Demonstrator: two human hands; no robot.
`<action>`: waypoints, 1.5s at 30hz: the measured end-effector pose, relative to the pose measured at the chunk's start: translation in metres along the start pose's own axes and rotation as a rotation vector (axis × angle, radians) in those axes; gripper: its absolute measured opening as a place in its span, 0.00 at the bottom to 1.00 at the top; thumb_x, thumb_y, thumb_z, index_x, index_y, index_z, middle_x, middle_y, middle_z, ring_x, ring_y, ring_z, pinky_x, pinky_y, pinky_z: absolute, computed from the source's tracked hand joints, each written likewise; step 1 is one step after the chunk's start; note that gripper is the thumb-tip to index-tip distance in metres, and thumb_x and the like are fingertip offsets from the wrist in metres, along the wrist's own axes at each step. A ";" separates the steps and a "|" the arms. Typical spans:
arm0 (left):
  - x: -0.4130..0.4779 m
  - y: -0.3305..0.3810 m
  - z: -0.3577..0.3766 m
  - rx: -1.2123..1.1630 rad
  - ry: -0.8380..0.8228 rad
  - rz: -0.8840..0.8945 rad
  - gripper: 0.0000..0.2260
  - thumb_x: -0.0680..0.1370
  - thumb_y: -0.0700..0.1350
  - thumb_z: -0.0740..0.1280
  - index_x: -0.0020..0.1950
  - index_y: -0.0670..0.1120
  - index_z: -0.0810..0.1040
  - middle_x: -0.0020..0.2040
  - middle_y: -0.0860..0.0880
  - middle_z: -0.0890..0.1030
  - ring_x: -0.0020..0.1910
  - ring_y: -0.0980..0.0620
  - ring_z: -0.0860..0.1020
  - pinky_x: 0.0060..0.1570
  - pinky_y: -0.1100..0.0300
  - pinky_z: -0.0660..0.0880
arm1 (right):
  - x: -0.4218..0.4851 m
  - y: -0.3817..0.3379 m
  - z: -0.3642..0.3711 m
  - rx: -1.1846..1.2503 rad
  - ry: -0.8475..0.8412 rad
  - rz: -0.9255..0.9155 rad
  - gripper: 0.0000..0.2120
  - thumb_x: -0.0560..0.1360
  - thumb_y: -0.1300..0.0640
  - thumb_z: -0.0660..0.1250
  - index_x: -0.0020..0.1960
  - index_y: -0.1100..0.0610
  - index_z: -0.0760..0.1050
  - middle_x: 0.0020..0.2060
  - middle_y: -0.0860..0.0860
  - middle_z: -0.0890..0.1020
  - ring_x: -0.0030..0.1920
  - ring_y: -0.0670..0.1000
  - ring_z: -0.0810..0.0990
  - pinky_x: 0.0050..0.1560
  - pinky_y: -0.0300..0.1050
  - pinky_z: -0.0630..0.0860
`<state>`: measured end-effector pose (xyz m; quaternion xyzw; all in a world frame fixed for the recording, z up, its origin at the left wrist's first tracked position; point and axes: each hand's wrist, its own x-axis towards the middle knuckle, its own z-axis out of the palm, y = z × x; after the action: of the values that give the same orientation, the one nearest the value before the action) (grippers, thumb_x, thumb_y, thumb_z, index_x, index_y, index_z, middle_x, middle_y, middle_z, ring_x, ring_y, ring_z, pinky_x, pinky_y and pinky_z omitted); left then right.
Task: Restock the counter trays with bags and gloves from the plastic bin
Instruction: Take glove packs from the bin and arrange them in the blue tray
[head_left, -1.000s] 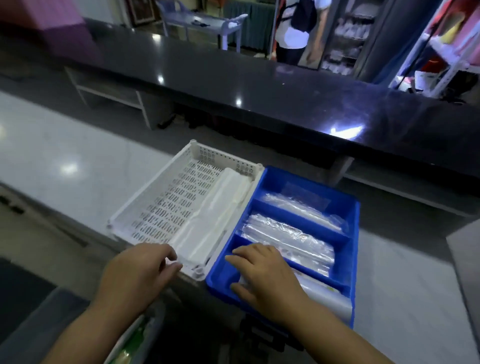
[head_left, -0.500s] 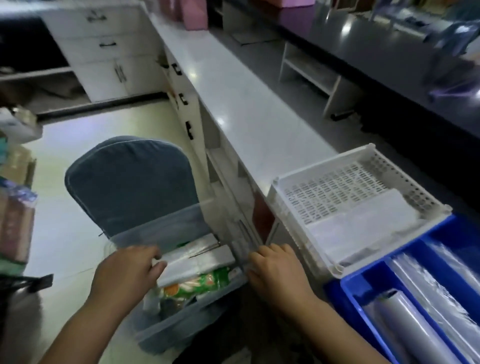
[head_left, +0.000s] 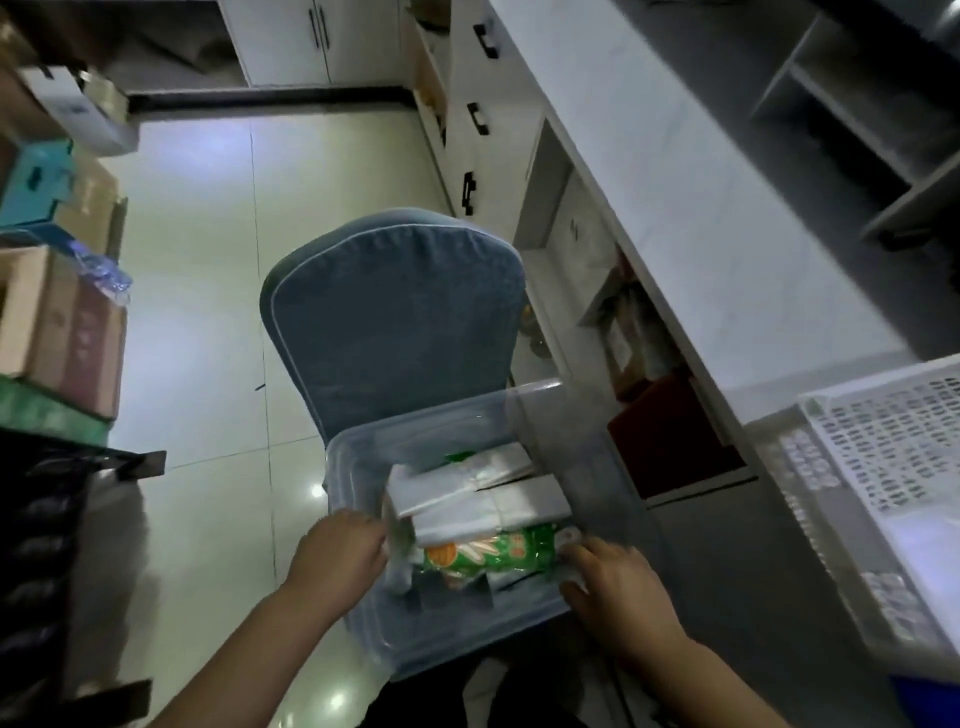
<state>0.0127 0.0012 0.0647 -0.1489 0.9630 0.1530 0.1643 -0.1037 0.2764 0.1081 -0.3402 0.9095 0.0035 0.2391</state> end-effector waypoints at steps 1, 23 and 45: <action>0.006 -0.005 0.009 0.000 0.010 0.025 0.07 0.70 0.42 0.68 0.47 0.45 0.81 0.43 0.45 0.83 0.44 0.45 0.80 0.40 0.57 0.76 | 0.006 -0.007 0.004 0.000 -0.033 0.003 0.17 0.73 0.48 0.61 0.60 0.49 0.72 0.56 0.50 0.77 0.55 0.53 0.76 0.52 0.48 0.71; 0.066 -0.033 0.125 0.111 0.045 -0.033 0.07 0.60 0.36 0.73 0.29 0.44 0.76 0.29 0.44 0.79 0.33 0.45 0.77 0.40 0.57 0.74 | 0.192 0.007 0.221 -0.107 -0.302 -0.205 0.39 0.68 0.55 0.71 0.74 0.56 0.58 0.72 0.55 0.65 0.72 0.55 0.63 0.71 0.52 0.59; 0.093 0.019 0.076 -0.733 0.095 -0.457 0.16 0.78 0.48 0.62 0.65 0.49 0.72 0.63 0.46 0.74 0.56 0.51 0.73 0.54 0.56 0.69 | 0.182 0.033 0.059 0.146 0.537 -0.931 0.11 0.78 0.61 0.62 0.45 0.60 0.84 0.46 0.55 0.86 0.44 0.54 0.83 0.45 0.46 0.73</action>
<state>-0.0574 0.0224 -0.0325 -0.4138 0.7937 0.4376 0.0858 -0.2177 0.1999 -0.0294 -0.6787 0.6896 -0.2528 -0.0024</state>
